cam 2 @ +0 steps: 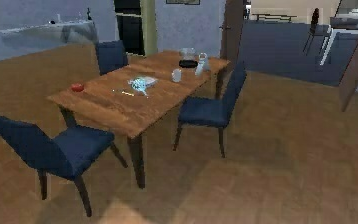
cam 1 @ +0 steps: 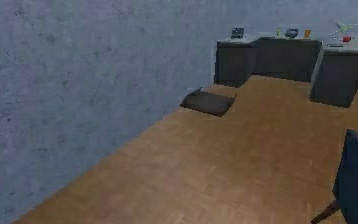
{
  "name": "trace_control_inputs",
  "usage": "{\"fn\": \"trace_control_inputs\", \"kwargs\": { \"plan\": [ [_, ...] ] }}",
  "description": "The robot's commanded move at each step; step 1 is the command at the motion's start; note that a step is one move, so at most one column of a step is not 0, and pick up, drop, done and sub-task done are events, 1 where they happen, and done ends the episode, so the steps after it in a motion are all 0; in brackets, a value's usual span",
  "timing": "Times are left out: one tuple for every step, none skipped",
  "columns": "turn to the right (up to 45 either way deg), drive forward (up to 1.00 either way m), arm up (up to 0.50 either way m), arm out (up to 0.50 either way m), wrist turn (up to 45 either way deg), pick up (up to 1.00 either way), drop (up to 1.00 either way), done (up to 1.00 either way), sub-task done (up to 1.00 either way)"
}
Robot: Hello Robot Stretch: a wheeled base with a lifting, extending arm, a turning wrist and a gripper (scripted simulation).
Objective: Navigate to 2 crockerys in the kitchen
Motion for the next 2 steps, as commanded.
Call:
{"fn": "trace_control_inputs", "kwargs": {
  "plan": [
    [0.0, 0.85, 0.00, 0.00, 0.0, 0.00, 0.00, 0.00, 0.00],
    [36.0, 0.00, 0.00, 0.00, 0.0, 0.00, 0.00, 0.00, 0.00]
  ]
}}
